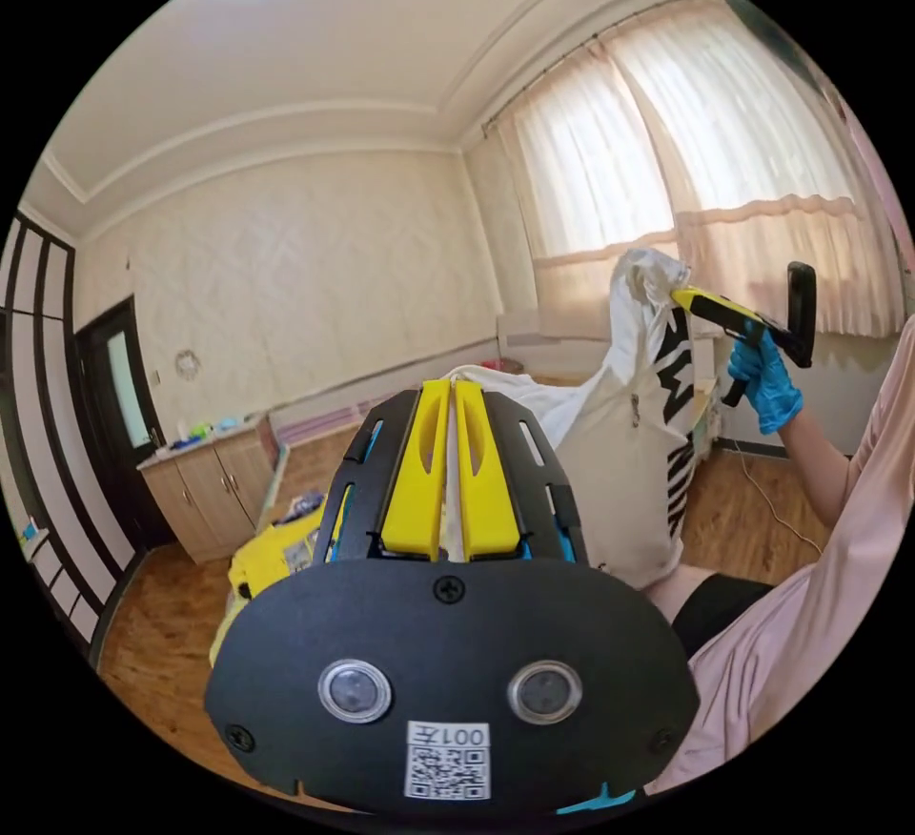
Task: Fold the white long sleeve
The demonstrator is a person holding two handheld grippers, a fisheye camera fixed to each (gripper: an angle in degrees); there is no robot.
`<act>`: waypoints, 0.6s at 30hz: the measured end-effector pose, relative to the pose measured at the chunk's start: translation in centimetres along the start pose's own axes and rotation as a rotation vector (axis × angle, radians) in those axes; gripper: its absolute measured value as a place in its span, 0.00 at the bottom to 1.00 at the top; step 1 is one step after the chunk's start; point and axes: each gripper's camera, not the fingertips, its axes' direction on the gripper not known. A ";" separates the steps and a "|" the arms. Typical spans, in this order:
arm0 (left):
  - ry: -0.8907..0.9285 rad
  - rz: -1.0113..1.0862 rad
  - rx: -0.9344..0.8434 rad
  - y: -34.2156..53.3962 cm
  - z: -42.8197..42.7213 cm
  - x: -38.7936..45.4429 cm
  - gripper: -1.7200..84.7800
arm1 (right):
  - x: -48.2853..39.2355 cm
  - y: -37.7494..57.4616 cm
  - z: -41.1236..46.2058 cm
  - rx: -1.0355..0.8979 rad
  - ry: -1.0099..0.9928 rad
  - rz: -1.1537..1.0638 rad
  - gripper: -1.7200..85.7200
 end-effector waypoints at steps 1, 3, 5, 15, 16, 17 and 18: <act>-0.006 0.004 0.023 -0.7 -0.8 0.2 0.00 | -0.3 -0.6 -0.6 0.015 0.009 -0.011 0.05; -0.043 0.019 0.115 -3.2 -4.2 0.8 0.00 | -1.2 -3.0 -3.0 0.076 0.044 -0.040 0.05; -0.059 0.067 0.176 -4.8 -6.5 1.4 0.00 | -1.9 -4.5 -4.4 0.118 0.071 -0.054 0.05; -0.150 0.124 0.165 -9.1 -10.2 2.1 0.00 | -2.9 -8.1 -2.4 0.090 0.110 -0.072 0.04; -0.150 0.121 0.145 -9.0 -9.8 2.1 0.00 | -2.9 -7.8 -2.0 0.077 0.110 -0.070 0.04; -0.150 0.118 0.100 -8.6 -8.6 2.0 0.00 | -2.9 -7.0 -0.9 0.049 0.114 -0.071 0.04; -0.147 0.113 0.050 -8.0 -7.3 1.9 0.00 | -3.0 -5.9 0.3 0.013 0.122 -0.076 0.04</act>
